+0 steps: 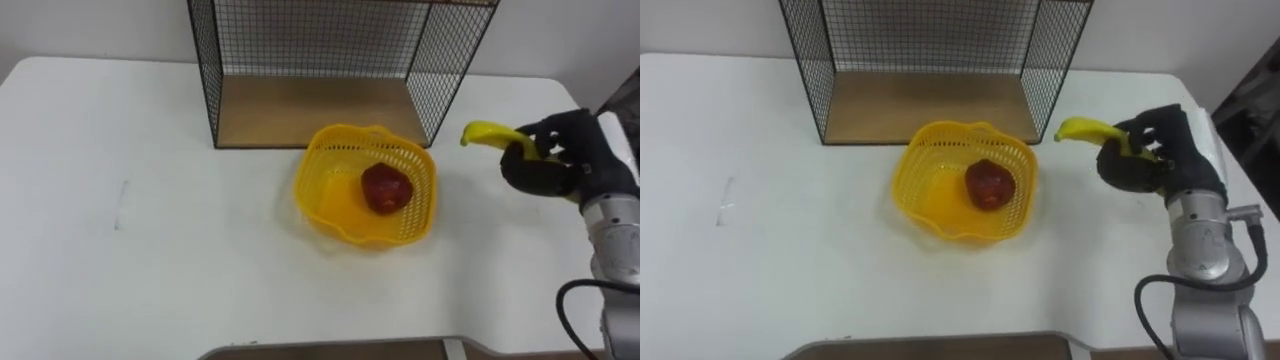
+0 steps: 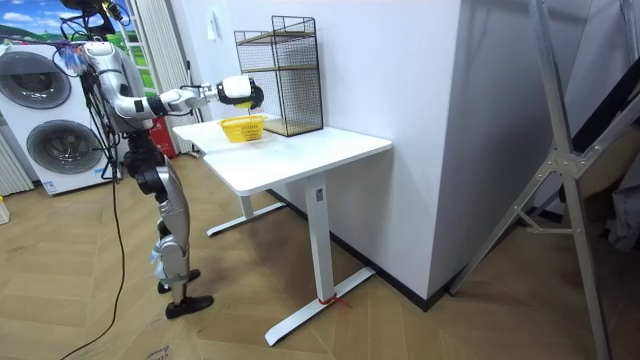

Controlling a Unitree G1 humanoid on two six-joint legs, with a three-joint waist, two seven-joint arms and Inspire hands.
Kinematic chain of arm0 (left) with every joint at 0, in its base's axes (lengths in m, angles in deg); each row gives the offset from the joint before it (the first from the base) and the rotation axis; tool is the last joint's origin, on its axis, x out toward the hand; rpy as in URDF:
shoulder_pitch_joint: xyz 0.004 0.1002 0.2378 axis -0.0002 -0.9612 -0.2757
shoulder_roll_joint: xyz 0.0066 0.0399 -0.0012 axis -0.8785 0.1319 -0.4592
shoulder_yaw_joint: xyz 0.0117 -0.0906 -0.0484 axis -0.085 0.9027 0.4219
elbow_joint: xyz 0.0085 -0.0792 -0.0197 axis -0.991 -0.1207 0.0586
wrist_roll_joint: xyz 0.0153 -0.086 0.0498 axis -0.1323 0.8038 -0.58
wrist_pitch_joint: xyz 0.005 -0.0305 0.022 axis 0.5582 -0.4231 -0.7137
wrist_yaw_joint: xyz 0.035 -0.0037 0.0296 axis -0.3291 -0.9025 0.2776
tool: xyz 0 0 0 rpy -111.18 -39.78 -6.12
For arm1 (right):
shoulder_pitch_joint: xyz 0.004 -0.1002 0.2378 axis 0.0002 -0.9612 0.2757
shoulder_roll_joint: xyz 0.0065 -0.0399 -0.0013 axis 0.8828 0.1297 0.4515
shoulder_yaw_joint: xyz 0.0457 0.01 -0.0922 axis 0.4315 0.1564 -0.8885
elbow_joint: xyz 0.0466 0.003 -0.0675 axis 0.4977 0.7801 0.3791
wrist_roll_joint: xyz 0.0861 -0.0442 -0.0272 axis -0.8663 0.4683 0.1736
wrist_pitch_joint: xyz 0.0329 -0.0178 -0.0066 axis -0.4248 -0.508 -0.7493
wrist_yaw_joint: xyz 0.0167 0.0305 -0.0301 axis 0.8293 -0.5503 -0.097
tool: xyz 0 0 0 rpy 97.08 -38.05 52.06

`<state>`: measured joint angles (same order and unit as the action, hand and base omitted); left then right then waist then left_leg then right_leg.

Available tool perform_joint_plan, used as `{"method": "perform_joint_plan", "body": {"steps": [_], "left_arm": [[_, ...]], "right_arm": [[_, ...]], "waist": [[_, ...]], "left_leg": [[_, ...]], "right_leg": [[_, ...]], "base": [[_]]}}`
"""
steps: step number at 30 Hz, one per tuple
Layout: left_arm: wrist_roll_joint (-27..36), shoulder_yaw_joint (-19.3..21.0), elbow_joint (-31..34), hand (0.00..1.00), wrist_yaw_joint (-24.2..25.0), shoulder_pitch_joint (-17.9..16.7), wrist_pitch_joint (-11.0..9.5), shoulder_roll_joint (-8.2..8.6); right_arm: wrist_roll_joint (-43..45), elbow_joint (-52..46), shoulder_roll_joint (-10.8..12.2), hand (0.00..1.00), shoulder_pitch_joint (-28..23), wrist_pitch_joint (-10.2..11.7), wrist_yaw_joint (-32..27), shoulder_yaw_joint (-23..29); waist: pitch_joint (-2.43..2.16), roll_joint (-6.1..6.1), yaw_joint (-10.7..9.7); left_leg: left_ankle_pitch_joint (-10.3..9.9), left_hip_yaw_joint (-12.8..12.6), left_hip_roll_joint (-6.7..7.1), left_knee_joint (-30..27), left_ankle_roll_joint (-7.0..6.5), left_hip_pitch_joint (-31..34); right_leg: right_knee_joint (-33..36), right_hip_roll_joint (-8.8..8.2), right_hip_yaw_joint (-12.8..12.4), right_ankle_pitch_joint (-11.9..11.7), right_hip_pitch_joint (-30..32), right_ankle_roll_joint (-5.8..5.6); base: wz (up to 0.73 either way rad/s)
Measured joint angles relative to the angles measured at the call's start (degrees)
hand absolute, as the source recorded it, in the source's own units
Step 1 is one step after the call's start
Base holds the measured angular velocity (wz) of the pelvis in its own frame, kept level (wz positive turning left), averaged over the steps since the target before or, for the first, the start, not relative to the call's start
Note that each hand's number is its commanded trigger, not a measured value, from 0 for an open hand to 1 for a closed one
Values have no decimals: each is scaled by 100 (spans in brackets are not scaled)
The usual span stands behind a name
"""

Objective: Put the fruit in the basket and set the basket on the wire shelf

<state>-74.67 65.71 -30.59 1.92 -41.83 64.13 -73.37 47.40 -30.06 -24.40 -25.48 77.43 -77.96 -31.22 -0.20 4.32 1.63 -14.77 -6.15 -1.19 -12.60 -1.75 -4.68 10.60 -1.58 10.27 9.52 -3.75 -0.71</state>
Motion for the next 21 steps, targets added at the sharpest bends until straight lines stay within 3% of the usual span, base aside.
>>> {"method": "perform_joint_plan", "body": {"steps": [7, 15, 21], "left_arm": [[2, -221, -10, 0, 1, 10, -89, -1], [3, -599, -192, 0, -23, 116, -53, -1], [6, -791, -286, 0, 7, 141, -37, -2]], "right_arm": [[13, -729, 2, 100, 68, 24, 97, -303], [96, -998, 6, 100, 100, 17, 388, -1122], [308, -1084, 17, 100, 110, -8, 785, -1484]], "waist": [[44, -46, 15], [20, -152, 63], [12, -115, 224]], "left_leg": [[-2, 2, -3, 0, -2, 16], [-4, 23, -10, 41, 1, 24], [0, 22, 8, 21, 3, 12]], "right_leg": [[6, 1, 7, -1, -12, 0], [18, 17, -2, -3, -3, 5], [3, 21, -62, -3, -2, 5]], "base": [[-1], [0], [0]]}}
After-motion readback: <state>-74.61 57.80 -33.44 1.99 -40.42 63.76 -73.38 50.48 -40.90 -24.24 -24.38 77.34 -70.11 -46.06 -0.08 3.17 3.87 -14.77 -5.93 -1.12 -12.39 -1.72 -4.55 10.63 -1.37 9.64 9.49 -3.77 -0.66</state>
